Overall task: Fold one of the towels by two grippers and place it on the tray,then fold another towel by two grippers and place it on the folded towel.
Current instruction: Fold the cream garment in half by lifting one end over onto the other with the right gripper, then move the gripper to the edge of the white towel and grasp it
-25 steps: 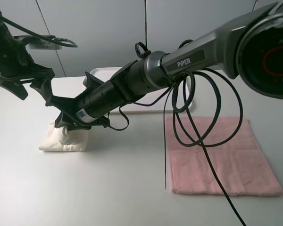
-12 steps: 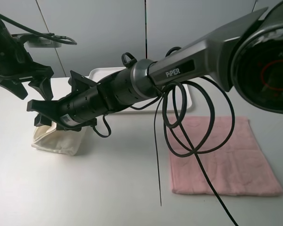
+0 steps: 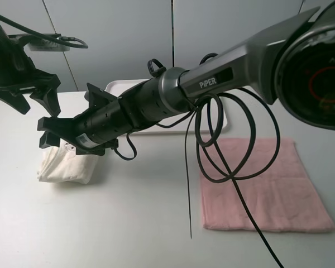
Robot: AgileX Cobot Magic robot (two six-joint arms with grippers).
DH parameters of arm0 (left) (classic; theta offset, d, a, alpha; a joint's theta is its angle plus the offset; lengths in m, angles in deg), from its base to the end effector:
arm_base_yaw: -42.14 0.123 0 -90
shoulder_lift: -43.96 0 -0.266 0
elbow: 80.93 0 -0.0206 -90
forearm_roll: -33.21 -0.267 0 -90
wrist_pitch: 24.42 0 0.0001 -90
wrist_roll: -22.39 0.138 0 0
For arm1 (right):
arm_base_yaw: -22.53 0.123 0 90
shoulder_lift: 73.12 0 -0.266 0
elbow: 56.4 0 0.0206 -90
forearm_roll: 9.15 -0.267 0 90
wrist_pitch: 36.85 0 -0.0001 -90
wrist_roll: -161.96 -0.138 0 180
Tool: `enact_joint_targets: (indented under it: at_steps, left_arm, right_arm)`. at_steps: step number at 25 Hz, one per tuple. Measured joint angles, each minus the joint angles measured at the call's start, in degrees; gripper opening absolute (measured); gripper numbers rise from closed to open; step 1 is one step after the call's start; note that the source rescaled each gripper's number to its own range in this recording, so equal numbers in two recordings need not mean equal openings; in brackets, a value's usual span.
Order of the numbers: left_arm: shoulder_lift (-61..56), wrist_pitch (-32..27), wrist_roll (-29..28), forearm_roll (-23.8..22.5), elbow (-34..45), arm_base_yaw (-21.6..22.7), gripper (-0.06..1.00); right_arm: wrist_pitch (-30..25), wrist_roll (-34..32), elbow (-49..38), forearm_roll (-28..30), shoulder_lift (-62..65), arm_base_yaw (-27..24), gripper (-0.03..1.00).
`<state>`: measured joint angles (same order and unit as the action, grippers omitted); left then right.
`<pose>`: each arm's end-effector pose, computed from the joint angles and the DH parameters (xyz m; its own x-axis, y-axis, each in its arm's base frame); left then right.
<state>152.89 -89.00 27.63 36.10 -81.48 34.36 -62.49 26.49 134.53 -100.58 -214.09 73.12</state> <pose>0.3588 -0.0554 0.1732 -0.9711 0.2030 -0.1259 0.2090 0.9772 -0.0365 0.2842 0.4401 0.0556 -0.9396 -0.1040 -0.3260 -0.3246 0.5725 0.7529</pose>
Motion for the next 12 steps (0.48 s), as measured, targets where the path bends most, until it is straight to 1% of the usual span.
enact_joint_targets:
  at_steps: [4,5,6,8,12]
  left_arm:
    - [0.00,0.00,0.11,0.00,0.00,0.00,0.91]
    - [0.00,0.00,0.11,0.00,0.00,0.00,0.91]
    - [0.00,0.00,0.11,0.00,0.00,0.00,0.91]
    - [0.00,0.00,0.33,0.00,0.00,0.00,0.91]
    - [0.00,0.00,0.53,0.00,0.00,0.00,0.91]
  right_arm:
    - [-0.55,-11.89,0.00,13.71,0.00,-2.72,0.79]
    - [-0.55,-14.22,0.00,15.73,0.00,-3.03,0.79]
    - [-0.66,-15.59,0.00,17.27,0.00,-3.29,0.79]
    - [-0.66,-17.42,0.00,18.57,-0.20,-3.42,0.79]
    - [-2.56,-18.65,0.94,18.98,-1.85,-3.67,0.79]
